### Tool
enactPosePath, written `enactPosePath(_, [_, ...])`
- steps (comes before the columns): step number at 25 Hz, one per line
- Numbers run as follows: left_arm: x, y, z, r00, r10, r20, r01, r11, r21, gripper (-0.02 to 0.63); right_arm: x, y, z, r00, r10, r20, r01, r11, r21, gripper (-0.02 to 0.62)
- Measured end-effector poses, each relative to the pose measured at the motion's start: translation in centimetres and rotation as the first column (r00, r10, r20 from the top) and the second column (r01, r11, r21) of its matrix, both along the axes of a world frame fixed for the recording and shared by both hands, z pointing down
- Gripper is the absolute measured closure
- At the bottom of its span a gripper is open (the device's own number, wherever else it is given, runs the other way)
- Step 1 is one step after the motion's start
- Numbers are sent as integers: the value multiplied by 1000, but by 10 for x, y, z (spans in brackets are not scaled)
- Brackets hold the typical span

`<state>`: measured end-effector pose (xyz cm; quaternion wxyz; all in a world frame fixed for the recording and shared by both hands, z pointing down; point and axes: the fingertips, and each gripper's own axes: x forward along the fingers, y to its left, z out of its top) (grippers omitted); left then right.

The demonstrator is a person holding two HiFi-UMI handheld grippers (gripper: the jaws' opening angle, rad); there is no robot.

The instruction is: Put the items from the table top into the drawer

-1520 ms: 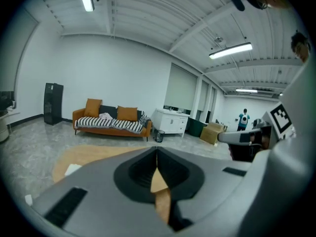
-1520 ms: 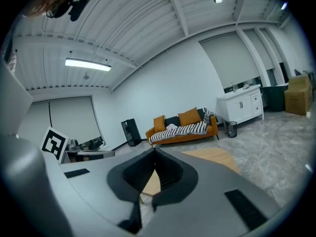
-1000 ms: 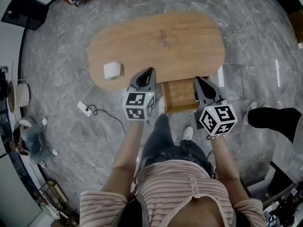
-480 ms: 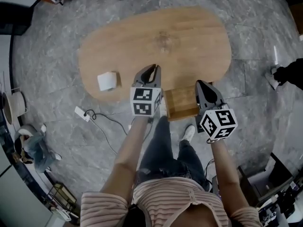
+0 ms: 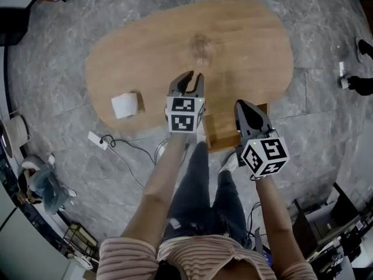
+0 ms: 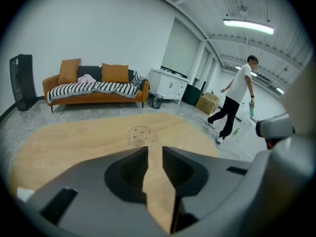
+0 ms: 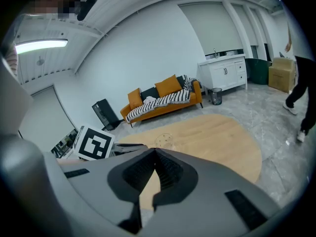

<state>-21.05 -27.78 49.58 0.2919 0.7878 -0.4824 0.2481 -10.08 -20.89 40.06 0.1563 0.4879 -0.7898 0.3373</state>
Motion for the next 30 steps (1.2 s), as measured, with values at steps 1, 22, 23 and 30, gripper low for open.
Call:
enactPosePath(1, [1, -4, 8, 1000, -2, 9, 2, 1000, -3, 535, -1, -1, 5, 1000, 1, 1, -1, 1000, -5, 586])
enactPosePath(22, [11, -40, 114, 992, -64, 107, 79, 986, -144, 466, 7, 5, 74, 999, 50, 0, -50, 994, -96, 588])
enactPosePath(23, [12, -42, 116, 992, -63, 107, 78, 986, -146, 468, 7, 6, 76, 999, 53, 0, -52, 994, -98, 588])
enactPosePath(30, [15, -48, 118, 993, -72, 96, 86, 984, -159, 512, 7, 7, 84, 998, 56, -2, -56, 992, -114, 587])
